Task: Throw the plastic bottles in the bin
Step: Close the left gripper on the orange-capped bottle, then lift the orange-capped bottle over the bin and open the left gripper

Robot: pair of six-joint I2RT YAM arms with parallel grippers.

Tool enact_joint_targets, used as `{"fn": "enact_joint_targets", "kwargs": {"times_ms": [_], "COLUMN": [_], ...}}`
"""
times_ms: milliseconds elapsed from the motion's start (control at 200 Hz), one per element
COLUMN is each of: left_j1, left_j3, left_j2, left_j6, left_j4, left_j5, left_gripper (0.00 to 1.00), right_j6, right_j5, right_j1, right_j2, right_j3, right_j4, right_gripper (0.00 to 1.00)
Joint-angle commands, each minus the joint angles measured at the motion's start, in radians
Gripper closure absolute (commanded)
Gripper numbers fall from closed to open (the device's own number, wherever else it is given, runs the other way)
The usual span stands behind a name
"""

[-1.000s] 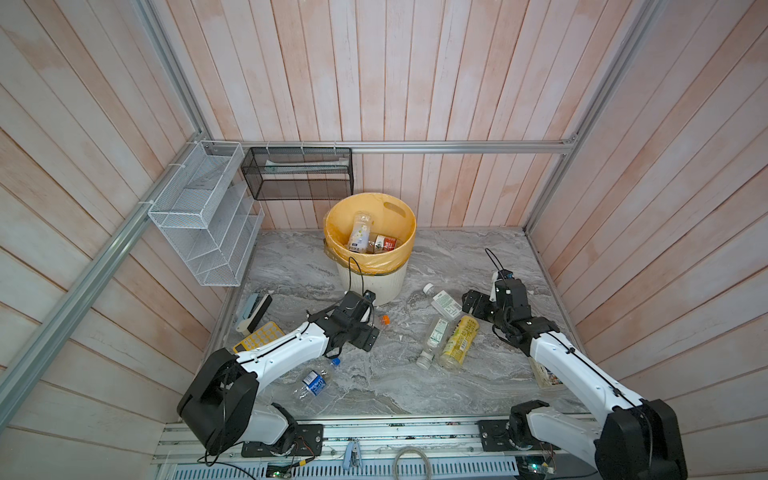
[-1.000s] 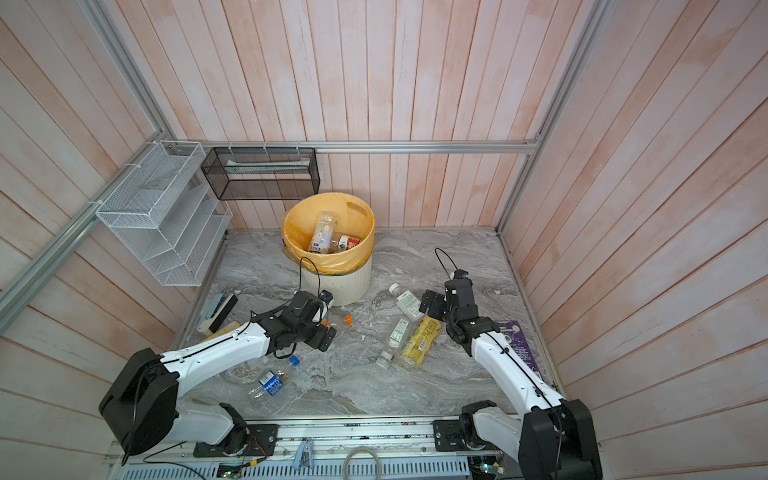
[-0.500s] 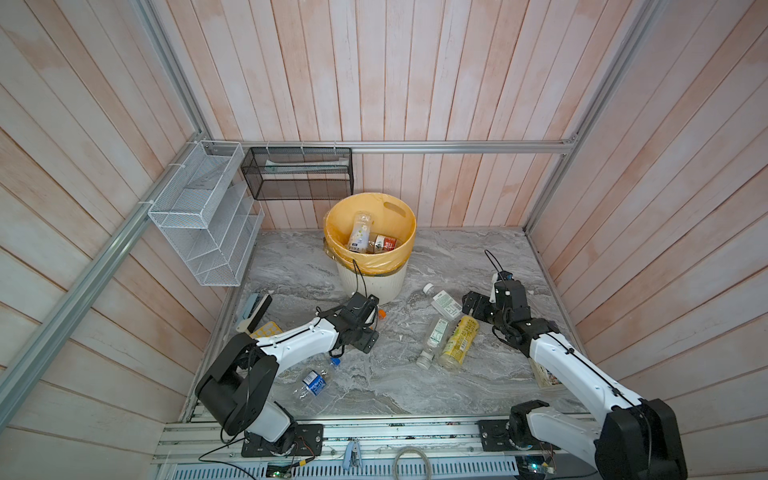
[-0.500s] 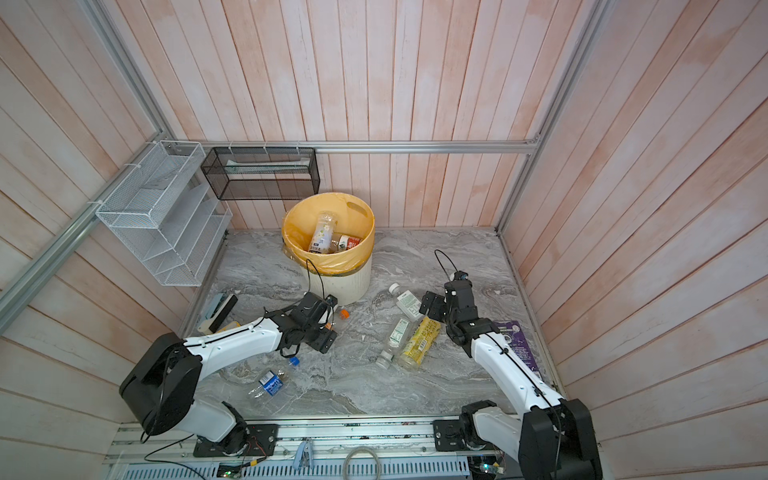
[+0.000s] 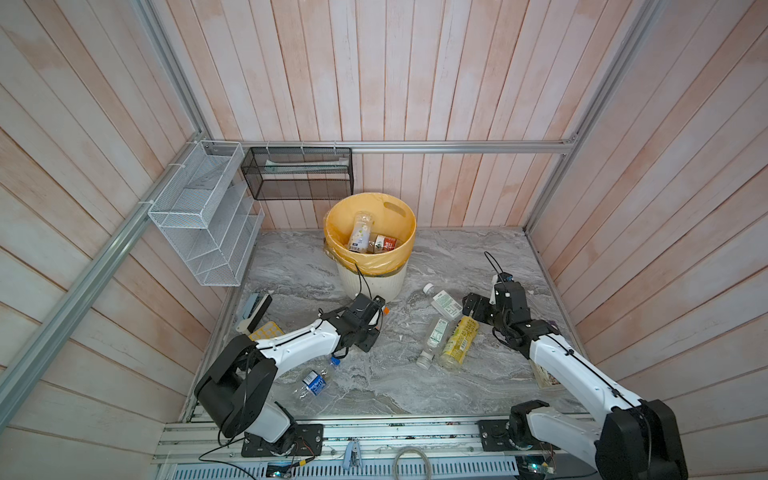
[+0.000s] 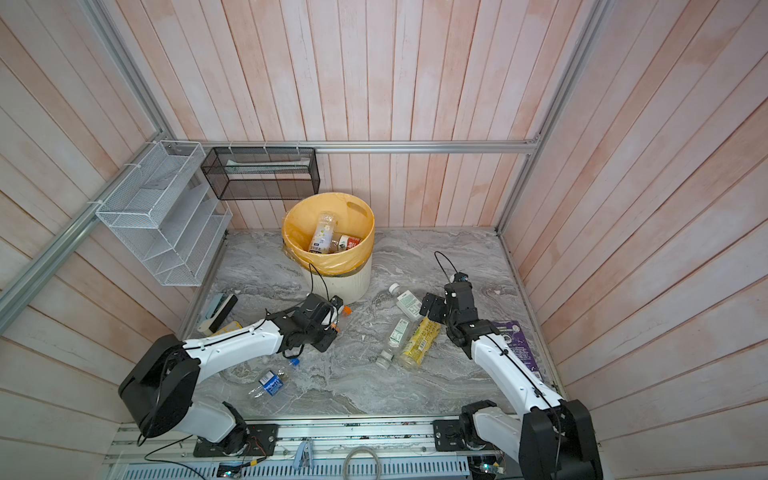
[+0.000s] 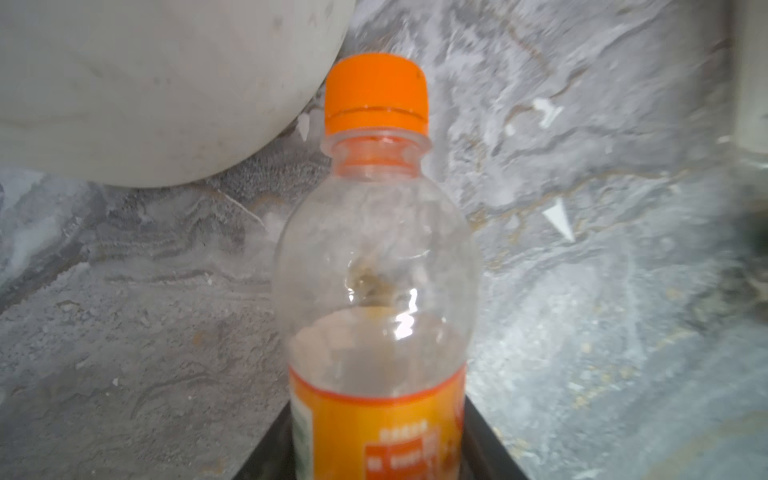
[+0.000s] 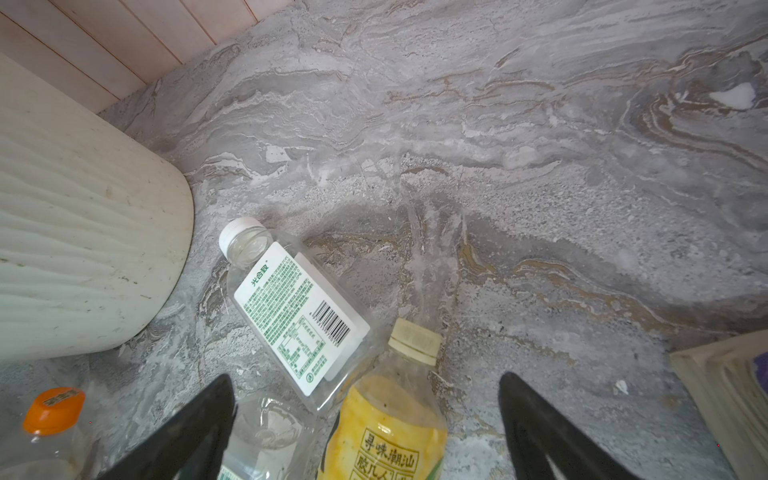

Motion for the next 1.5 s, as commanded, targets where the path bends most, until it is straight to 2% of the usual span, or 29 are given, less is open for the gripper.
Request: {"fn": "enact_joint_targets", "kwargs": {"times_ms": [0,250,350,485,640,800,885,940,990,1060,1115,1145,1185,1245,1290,1310,1405,1490], "left_j1": [-0.048,-0.133,-0.187,-0.276,-0.288,-0.287,-0.274,-0.234,-0.111,0.064,0.156,0.177,0.186,0.192,0.192,0.191,0.188,0.180], "left_j3": [-0.012,-0.095,-0.130,-0.131,-0.064,0.003,0.043,0.095,0.170,0.304,0.396,0.449,0.520,0.629,0.678,0.682,0.593,0.511], "left_j2": [-0.114,-0.453,-0.602,-0.776,-0.863,-0.805,-0.716,-0.633,-0.540,-0.399,-0.290,-0.230,-0.162,-0.075,-0.043,-0.041,-0.105,-0.173], "left_j6": [-0.029,-0.047,-0.026,0.123,0.340,0.478,0.522,0.500,0.417,0.233,0.139,0.116,0.106,0.092,0.084,0.078,0.068,0.060], "left_j4": [0.057,0.168,0.229,0.340,0.485,0.664,0.741,0.738,0.658,0.512,0.421,0.371,0.287,0.155,0.103,0.101,0.209,0.299], "left_j5": [0.024,-0.013,-0.098,-0.224,-0.272,-0.258,-0.273,-0.255,-0.176,0.032,0.151,0.167,0.165,0.132,0.117,0.113,0.123,0.084], "left_gripper": [0.59,0.61,0.63,0.64,0.64,0.64,0.63,0.62,0.62,0.61,0.58,0.52,0.38,0.27,0.07,0.01,0.00,0.00], "right_j6": [-0.012,-0.007,-0.007,-0.006,-0.001,0.000,-0.002,-0.004,-0.007,-0.012,-0.016,-0.018,-0.020,-0.022,-0.021,-0.021,-0.011,0.010], "right_j5": [0.028,0.041,0.045,0.048,0.052,0.052,0.057,0.057,0.054,0.047,0.045,0.044,0.043,0.046,0.049,0.050,0.061,0.077], "right_j1": [0.001,-0.002,-0.003,-0.005,-0.005,-0.005,-0.005,-0.005,-0.005,-0.005,-0.004,-0.005,-0.005,-0.006,-0.006,-0.006,-0.006,-0.006], "right_j2": [-0.025,-0.048,-0.059,-0.073,-0.084,-0.089,-0.094,-0.095,-0.097,-0.095,-0.097,-0.100,-0.105,-0.113,-0.120,-0.123,-0.138,-0.148], "right_j3": [-0.016,-0.022,-0.027,-0.027,-0.022,-0.018,-0.012,-0.009,-0.004,0.003,0.008,0.010,0.011,0.009,0.009,0.008,-0.002,-0.005], "right_j4": [0.000,-0.002,-0.003,-0.008,-0.008,-0.012,-0.019,-0.020,-0.021,-0.021,-0.028,-0.030,-0.037,-0.045,-0.054,-0.058,-0.075,-0.102], "right_gripper": [0.01,0.01,0.01,0.01,0.01,0.01,0.01,0.01,0.01,0.01,0.01,0.01,0.01,0.01,0.01,0.01,0.01,0.01]}}
